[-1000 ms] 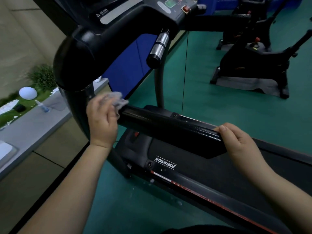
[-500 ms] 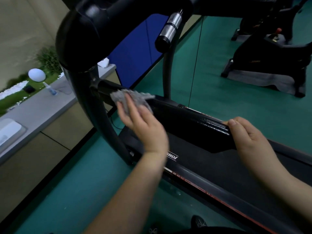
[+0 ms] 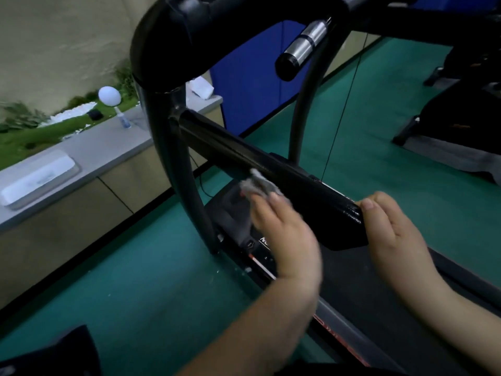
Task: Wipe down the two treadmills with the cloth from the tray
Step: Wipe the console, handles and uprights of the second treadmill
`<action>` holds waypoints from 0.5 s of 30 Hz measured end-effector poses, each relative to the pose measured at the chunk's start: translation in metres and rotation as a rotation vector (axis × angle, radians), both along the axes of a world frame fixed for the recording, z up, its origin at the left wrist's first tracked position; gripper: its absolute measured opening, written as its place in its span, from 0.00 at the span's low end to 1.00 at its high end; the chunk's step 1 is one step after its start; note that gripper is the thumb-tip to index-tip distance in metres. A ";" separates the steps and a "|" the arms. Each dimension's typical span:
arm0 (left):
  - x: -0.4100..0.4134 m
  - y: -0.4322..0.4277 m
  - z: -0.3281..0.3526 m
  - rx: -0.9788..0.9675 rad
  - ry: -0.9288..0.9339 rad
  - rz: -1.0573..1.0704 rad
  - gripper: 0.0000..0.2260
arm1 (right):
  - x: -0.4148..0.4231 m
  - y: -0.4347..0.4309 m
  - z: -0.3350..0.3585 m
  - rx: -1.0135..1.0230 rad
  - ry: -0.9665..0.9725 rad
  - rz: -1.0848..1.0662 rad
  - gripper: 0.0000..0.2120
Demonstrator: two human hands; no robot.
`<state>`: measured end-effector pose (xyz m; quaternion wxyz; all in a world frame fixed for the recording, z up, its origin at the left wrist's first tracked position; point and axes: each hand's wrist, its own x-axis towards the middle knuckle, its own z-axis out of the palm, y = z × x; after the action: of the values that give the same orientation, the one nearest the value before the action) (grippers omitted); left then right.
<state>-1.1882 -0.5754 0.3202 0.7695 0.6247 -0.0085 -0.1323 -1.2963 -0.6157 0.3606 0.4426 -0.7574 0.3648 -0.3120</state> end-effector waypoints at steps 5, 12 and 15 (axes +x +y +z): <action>0.003 0.001 0.014 0.154 -0.143 0.023 0.22 | -0.002 -0.002 0.001 0.008 -0.025 0.063 0.15; 0.110 -0.008 0.027 0.173 -0.124 0.119 0.22 | 0.000 -0.004 -0.003 0.004 -0.021 0.092 0.16; 0.095 -0.008 0.024 0.133 -0.108 0.128 0.23 | 0.000 -0.004 -0.003 -0.016 -0.016 0.114 0.17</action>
<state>-1.0928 -0.5835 0.3445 0.7316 0.6799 -0.0015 -0.0492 -1.2965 -0.6200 0.3573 0.4563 -0.7779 0.3150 -0.2956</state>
